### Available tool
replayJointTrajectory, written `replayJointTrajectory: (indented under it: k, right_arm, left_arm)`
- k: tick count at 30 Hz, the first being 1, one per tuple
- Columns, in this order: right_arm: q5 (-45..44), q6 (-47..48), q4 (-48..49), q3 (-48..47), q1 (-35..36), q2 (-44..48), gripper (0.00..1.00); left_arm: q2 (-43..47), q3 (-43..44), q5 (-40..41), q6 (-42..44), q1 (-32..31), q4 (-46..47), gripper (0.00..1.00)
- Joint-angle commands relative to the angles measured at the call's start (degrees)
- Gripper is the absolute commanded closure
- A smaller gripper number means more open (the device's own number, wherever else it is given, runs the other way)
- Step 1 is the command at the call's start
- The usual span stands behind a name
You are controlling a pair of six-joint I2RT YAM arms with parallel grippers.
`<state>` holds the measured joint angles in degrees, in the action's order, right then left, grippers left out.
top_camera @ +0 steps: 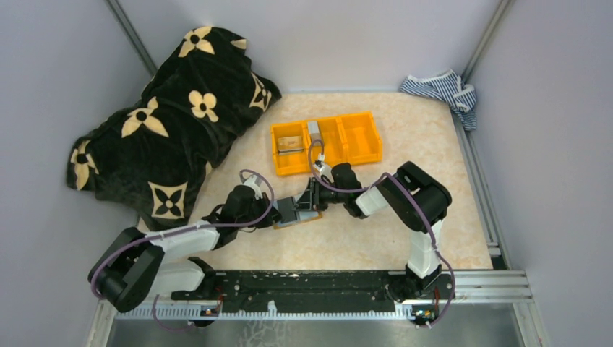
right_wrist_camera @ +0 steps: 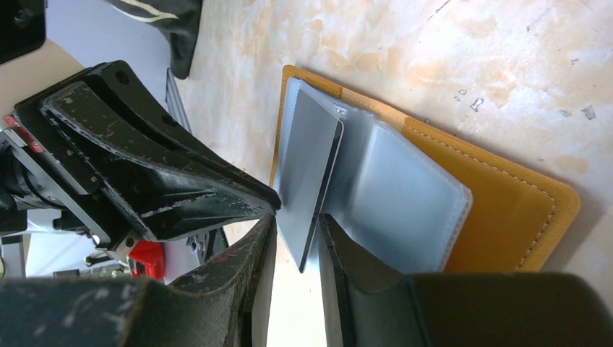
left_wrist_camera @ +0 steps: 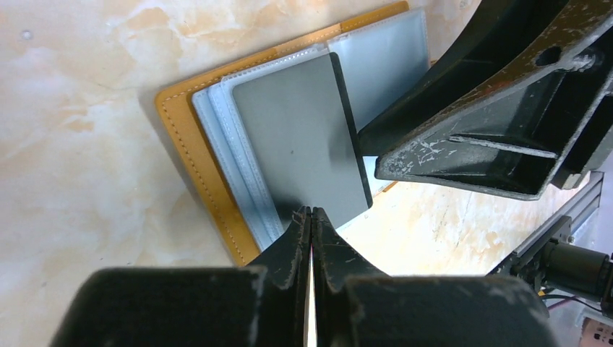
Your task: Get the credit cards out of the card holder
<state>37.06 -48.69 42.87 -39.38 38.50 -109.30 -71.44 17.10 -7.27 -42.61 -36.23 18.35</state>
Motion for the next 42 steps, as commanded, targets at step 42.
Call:
replayJointTrajectory:
  k: [42]
  right_arm:
    - [-4.2,10.7,-12.4,-1.3,-1.0,7.2,0.71]
  left_arm:
    - [-0.9,-1.6,3.9,1.6,0.3,-4.1,0.95]
